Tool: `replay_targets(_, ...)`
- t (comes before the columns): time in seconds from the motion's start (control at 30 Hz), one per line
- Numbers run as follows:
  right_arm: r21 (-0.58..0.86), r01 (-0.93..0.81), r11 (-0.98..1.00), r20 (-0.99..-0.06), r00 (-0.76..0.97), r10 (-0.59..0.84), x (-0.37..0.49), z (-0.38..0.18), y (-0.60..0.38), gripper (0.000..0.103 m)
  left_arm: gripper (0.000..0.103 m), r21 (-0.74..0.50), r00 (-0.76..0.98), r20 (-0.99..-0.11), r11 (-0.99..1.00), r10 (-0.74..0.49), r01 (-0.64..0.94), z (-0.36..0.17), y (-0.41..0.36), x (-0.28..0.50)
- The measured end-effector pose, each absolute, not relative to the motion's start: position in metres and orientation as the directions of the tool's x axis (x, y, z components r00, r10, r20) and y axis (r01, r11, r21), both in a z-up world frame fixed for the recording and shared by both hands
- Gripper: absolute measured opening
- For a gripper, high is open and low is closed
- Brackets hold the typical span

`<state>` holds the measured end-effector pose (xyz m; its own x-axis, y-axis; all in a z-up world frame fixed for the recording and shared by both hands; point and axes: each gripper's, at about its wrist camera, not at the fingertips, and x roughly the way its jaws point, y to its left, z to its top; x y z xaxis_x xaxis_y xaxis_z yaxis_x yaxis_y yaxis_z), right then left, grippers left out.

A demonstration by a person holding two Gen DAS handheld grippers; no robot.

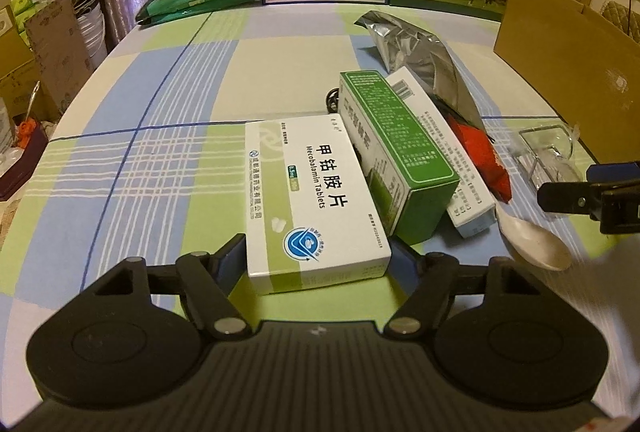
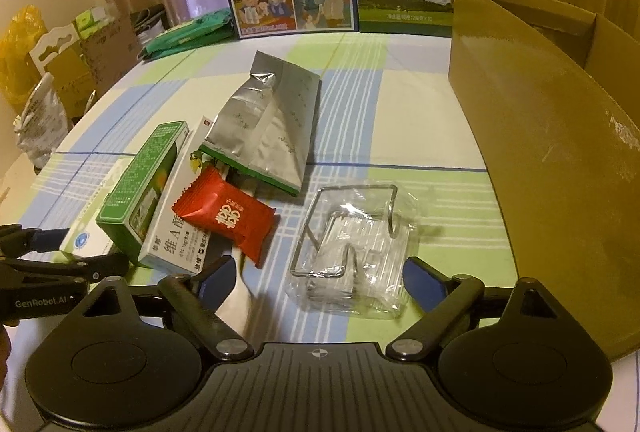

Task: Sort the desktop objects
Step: 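Grasp the Mecobalamin tablet box with the left gripper while the right grasps the bagged wire rack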

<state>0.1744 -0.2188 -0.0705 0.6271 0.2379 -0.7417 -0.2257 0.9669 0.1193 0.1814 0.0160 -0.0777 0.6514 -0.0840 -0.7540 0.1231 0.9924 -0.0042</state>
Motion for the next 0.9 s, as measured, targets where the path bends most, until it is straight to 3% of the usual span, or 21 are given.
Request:
replay_targets(0.5, 0.103, -0.228, 0.968, -0.748, 0.624, 0.227, 0.174, -0.073, -0.217, 0.054, 0.069, 0.010, 0.609, -0.791, 0.994, -0.058, 0.108, -0.071, 0.014, 0.149)
replay_targets(0.67, 0.091, -0.238, 0.967, -0.748, 0.625, 0.224, 0.171, -0.073, -0.215, 0.030, 0.069, 0.002, 0.602, -0.797, 0.995, -0.056, 0.095, -0.068, 0.017, 0.142)
replay_targets(0.9, 0.097, -0.222, 0.970, -0.772, 0.599, 0.214, 0.147, -0.065, -0.224, 0.028, 0.069, -0.026, 0.592, -0.802, 0.995, -0.075, 0.092, -0.063, 0.018, 0.122)
